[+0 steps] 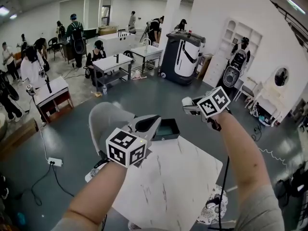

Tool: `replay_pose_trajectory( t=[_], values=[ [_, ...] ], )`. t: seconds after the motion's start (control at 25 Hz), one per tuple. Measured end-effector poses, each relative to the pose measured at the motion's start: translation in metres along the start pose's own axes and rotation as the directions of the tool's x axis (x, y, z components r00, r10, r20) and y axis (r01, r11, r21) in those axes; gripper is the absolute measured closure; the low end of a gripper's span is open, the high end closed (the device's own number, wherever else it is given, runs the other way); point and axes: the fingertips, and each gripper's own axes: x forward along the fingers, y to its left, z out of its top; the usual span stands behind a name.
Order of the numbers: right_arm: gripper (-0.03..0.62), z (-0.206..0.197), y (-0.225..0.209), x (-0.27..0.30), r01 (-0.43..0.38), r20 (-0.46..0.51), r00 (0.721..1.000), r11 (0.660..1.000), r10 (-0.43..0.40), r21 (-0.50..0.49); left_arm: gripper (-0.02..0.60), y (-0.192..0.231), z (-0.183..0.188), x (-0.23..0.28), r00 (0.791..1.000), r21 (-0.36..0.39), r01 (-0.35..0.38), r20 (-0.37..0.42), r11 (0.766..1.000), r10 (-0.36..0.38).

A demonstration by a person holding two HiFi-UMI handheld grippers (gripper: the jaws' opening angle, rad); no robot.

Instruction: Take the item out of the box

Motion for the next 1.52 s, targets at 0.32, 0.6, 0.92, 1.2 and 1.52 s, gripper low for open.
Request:
replay_pose_trajectory(
  t=[0.32, 0.6, 0.92, 1.2, 1.52],
  values=[
    [0.442, 0.002, 0.008, -0.089, 0.040, 0.135, 0.990, 0.999, -0.042, 0.016, 0.581, -0.041, 0.048, 0.003, 1.000, 0.045, -0.011, -0.001, 0.999, 0.011],
    [0.442, -0.026, 0.013, -0.164, 0.046, 0.239, 0.970, 0.998, -0.052, 0.030, 0.581, -0.098, 0.061, 0.005, 0.999, 0.035, -0.037, -0.001, 0.999, 0.037],
    [0.441, -0.063, 0.013, -0.221, 0.007, 0.295, 0.956, 1.000, -0.005, -0.007, 0.581, -0.158, 0.064, 0.001, 0.994, -0.004, -0.105, 0.001, 0.994, 0.105],
    [0.441, -0.088, 0.027, -0.259, -0.049, 0.363, 0.930, 0.998, 0.061, -0.040, 0.581, -0.203, 0.070, -0.016, 0.990, -0.027, -0.138, 0.029, 0.990, 0.139],
    [0.441, -0.097, 0.061, -0.293, -0.147, 0.440, 0.882, 0.986, 0.168, -0.082, 0.581, -0.243, 0.078, -0.045, 0.993, -0.050, -0.108, 0.041, 0.993, 0.110]
  ],
)
